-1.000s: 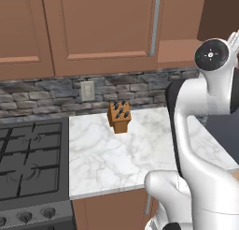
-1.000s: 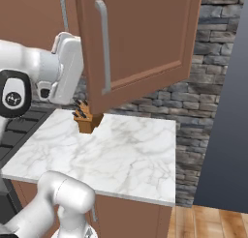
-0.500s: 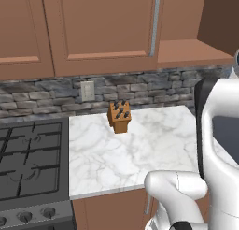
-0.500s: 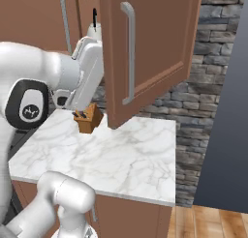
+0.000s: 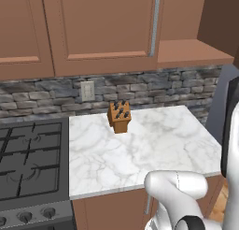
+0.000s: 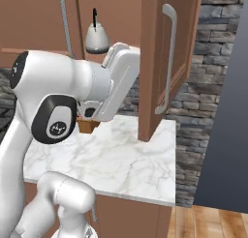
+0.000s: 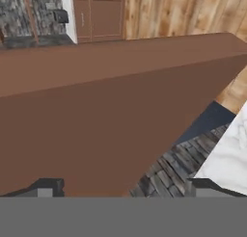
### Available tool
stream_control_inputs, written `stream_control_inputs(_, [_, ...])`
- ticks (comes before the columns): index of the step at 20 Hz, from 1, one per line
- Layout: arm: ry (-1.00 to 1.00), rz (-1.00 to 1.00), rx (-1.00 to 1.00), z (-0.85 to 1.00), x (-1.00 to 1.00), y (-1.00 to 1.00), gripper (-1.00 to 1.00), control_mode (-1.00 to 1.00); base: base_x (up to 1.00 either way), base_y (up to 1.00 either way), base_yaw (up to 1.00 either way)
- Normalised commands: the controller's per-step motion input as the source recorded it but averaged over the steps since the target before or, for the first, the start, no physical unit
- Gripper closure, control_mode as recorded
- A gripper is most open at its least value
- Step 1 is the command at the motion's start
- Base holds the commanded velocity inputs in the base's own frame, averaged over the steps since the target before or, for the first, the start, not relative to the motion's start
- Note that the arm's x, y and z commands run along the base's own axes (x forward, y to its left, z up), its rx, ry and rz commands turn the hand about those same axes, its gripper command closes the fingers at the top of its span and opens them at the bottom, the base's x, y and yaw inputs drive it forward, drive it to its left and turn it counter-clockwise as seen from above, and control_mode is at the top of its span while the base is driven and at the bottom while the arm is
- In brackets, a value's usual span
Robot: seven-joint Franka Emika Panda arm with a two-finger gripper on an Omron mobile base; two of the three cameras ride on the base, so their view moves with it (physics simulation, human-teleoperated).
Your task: Open the cabinet, pick the kettle from the cabinet, and place it in the sink.
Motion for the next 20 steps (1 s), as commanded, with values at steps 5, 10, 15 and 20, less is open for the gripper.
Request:
stream_control_inputs(5, [0.00, 0.02, -0.06, 0.00, -0.23, -0.50, -1.00, -1.00, 0.00, 0.00, 0.00])
stream_control_inputs(10, [0.06, 0.08, -0.21, 0.00, -0.12, 0.16, -1.00, -1.00, 0.00, 0.00, 0.00])
stream_control_inputs(15, [0.20, 0.27, -0.22, 0.03, -0.10, 0.56, -1.00, -1.00, 0.00, 0.00, 0.00])
stream_control_inputs(20, [0.26, 0.39, -0.24, 0.06, -0.17, 0.56, -1.00, -1.00, 0.00, 0.00, 0.00])
